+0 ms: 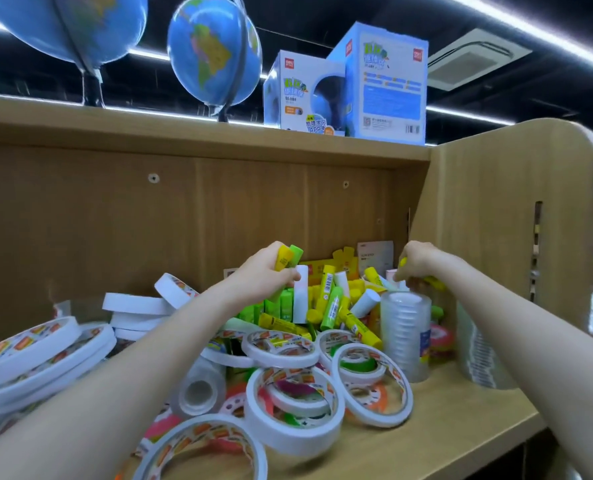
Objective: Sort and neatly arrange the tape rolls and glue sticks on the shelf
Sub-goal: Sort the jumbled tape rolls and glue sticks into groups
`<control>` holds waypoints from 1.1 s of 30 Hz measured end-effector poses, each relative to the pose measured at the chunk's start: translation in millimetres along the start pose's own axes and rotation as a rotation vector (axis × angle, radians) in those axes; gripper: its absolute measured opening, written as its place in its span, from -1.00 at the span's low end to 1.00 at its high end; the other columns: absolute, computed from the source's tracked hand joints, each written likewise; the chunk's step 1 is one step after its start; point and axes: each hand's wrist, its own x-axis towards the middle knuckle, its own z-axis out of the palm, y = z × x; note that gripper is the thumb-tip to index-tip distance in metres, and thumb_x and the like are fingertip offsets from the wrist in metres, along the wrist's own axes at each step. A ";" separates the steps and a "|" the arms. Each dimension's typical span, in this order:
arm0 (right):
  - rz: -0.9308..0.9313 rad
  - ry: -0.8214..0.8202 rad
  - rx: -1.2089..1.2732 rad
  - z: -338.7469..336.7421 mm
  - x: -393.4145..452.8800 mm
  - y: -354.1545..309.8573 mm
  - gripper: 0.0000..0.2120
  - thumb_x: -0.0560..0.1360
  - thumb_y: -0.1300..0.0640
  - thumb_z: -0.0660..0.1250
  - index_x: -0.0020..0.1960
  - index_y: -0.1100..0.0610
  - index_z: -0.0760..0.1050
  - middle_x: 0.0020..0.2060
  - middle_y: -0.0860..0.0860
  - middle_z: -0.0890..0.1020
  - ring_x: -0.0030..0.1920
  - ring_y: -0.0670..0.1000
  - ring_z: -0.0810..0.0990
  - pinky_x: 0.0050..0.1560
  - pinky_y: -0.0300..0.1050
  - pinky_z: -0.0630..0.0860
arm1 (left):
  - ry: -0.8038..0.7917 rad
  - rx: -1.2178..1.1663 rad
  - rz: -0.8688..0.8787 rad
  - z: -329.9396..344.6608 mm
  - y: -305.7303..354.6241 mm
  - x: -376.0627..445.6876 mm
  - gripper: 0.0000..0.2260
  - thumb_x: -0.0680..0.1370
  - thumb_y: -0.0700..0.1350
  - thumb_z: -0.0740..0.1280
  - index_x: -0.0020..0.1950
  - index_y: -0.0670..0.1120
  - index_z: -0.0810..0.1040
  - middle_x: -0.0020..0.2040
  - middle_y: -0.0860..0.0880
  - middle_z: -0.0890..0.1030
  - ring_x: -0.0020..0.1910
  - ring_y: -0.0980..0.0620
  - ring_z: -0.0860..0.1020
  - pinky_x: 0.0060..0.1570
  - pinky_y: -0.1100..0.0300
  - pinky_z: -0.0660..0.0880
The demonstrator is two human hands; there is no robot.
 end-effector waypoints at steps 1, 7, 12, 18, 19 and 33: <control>-0.005 0.061 0.030 -0.7 1.0 2.5 -0.84 0.48 0.15 0.37 -0.09 0.23 0.45 -0.40 0.07 0.52 -0.47 -0.03 0.46 -0.55 -0.28 0.30 | 0.000 -0.005 -0.002 1.2 -1.1 -0.2 -0.92 0.54 -0.22 0.29 -0.03 -0.10 0.40 -0.08 -0.15 0.59 -0.18 0.02 0.54 -0.22 0.06 0.46; -0.105 0.038 0.098 -0.2 4.6 15.1 -0.80 0.56 0.16 0.21 0.05 0.26 0.54 -0.29 0.07 0.58 -0.35 0.01 0.50 -0.41 -0.22 0.37 | -0.019 0.012 0.011 8.1 -0.9 -0.5 -0.88 0.55 -0.18 0.27 0.07 -0.10 0.41 0.00 -0.18 0.59 -0.17 -0.03 0.47 -0.19 0.09 0.39; -0.104 0.073 -0.219 11.7 4.2 18.6 -0.67 0.60 -0.04 0.15 0.13 0.20 0.47 0.01 0.14 0.56 -0.10 0.12 0.50 -0.18 -0.10 0.41 | -0.025 0.018 0.024 10.8 1.9 -1.4 -0.87 0.57 -0.19 0.25 0.10 -0.08 0.41 0.03 -0.14 0.61 0.05 -0.09 0.55 -0.10 0.11 0.42; -0.105 0.209 -0.168 4.8 2.0 17.3 -0.73 0.47 0.09 0.37 0.04 0.27 0.49 0.01 0.19 0.55 -0.07 0.18 0.50 -0.13 -0.07 0.44 | -0.018 0.018 0.015 10.8 2.8 -1.3 -0.88 0.57 -0.19 0.25 0.09 -0.09 0.41 0.02 -0.16 0.61 0.05 -0.12 0.55 -0.14 0.10 0.42; -0.104 0.186 -0.168 4.5 2.1 18.0 -0.71 0.46 0.09 0.38 0.06 0.26 0.47 0.03 0.18 0.55 -0.03 0.18 0.52 -0.12 -0.07 0.44 | -0.017 0.019 0.016 10.8 3.0 -1.2 -0.88 0.57 -0.19 0.25 0.09 -0.09 0.41 0.02 -0.15 0.61 0.04 -0.11 0.55 -0.14 0.10 0.42; -0.208 -0.123 0.013 -7.6 -13.3 38.7 -0.83 0.52 0.25 0.29 0.08 0.18 0.59 -0.13 0.06 0.62 -0.22 -0.05 0.60 -0.28 -0.31 0.50 | -0.032 0.016 0.075 21.9 10.3 4.0 -0.86 0.55 -0.20 0.28 -0.06 0.04 0.40 -0.08 -0.10 0.62 0.00 -0.06 0.58 0.00 0.10 0.46</control>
